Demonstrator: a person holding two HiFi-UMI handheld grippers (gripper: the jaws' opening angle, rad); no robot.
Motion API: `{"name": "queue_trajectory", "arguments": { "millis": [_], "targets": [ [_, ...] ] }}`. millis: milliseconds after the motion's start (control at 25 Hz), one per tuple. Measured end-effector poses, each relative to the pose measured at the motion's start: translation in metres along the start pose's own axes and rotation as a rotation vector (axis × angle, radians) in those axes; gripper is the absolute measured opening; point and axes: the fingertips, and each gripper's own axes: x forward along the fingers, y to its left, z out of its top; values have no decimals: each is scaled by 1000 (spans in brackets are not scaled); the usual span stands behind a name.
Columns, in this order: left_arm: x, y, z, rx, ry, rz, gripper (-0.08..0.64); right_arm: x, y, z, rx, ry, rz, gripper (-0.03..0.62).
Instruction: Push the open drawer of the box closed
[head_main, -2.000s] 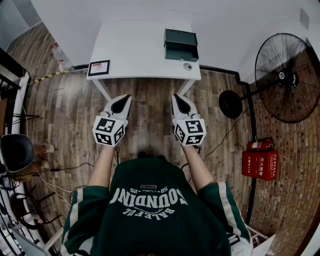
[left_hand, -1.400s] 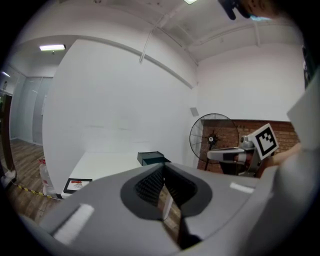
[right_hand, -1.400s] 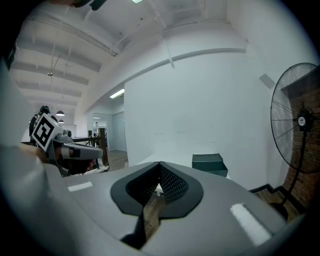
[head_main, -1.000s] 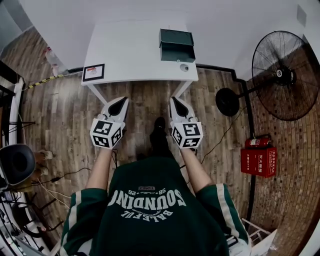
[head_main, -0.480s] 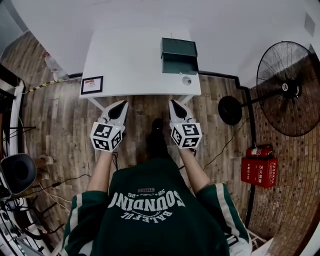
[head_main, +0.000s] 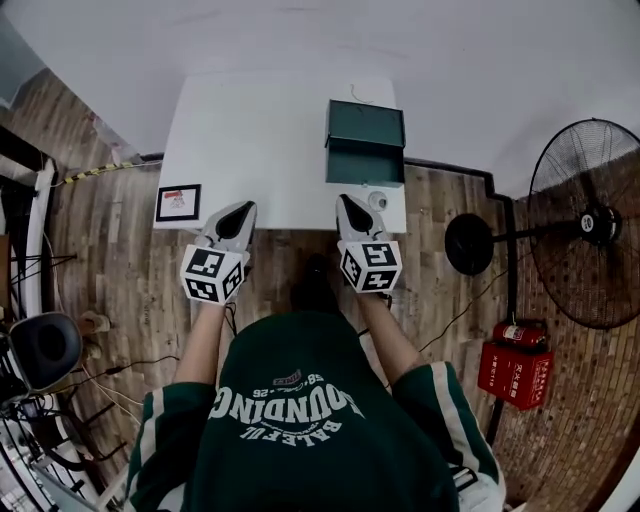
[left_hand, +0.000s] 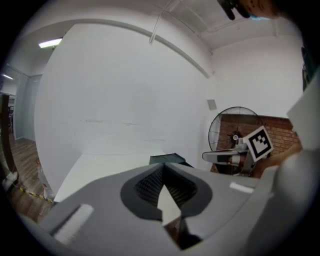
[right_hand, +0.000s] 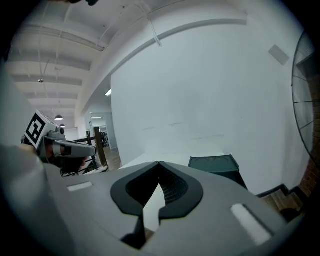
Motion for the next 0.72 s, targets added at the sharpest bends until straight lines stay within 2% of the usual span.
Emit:
{"name": "queue_trajectory", "arguments": {
  "millis": [360, 720],
  "targets": [
    [103, 20, 40, 2, 17, 31, 52, 74, -75, 39, -24, 7, 32, 0],
    [162, 19, 54, 17, 45, 18, 52, 104, -128, 65, -22, -28, 17, 0]
  ]
}}
